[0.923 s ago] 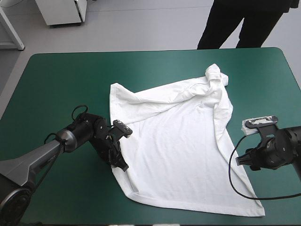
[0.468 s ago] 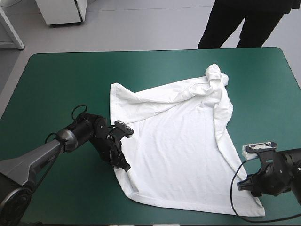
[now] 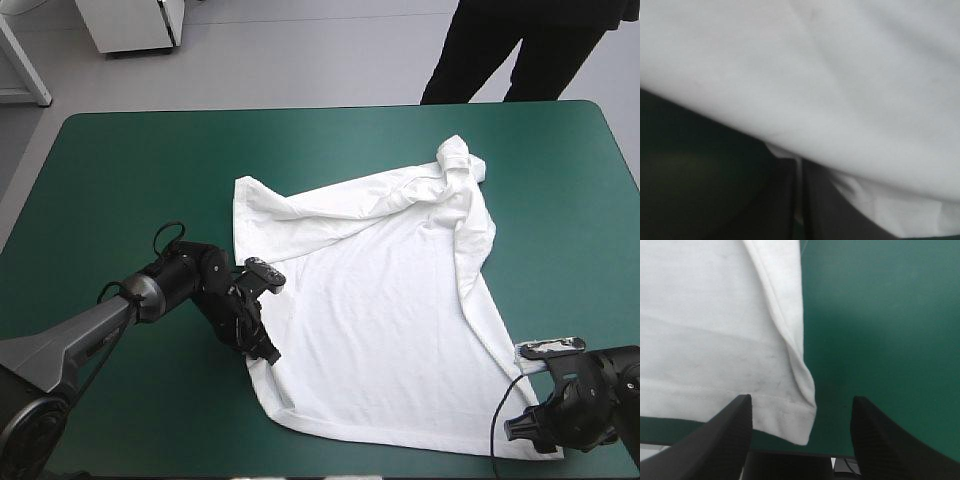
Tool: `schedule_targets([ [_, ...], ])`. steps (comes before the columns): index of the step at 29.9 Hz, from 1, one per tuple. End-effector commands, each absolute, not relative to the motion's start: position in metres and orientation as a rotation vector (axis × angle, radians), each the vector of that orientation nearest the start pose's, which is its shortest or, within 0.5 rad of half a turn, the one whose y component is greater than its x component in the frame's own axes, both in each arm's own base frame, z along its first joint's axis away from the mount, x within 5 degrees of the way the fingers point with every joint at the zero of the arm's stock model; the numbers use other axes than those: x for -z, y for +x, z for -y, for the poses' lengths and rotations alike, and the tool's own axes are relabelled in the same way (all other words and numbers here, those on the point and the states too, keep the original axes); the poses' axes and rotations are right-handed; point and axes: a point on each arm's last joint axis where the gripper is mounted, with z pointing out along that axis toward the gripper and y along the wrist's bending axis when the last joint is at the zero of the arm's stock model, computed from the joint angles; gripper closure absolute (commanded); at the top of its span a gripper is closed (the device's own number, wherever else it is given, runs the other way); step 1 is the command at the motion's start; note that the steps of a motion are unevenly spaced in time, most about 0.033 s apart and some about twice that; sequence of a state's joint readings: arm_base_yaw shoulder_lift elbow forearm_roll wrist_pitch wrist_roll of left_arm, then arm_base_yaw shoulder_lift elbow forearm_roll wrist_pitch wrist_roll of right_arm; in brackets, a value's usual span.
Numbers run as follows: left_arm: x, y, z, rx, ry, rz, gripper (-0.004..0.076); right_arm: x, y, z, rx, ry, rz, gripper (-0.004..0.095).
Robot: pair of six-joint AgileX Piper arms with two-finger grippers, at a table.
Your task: Fold the cloth
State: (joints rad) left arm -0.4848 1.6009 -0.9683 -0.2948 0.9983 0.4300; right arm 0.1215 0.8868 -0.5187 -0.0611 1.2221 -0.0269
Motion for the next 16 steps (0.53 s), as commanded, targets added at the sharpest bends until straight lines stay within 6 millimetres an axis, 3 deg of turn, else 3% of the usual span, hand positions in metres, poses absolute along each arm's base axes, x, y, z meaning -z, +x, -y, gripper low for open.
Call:
schedule_targets([
  [1, -0.204, 0.230, 0.155, 0.459, 1.124, -2.894, 0.0746, -0.233, 0.104, -0.008, 0.086, -0.264, -3.050, 0.0368],
  [16, -0.205, 0.230, 0.155, 0.461, 1.134, -2.893, 0.0746, -0.203, 0.139, -0.018, 0.001, -0.240, -3.150, 0.0372],
])
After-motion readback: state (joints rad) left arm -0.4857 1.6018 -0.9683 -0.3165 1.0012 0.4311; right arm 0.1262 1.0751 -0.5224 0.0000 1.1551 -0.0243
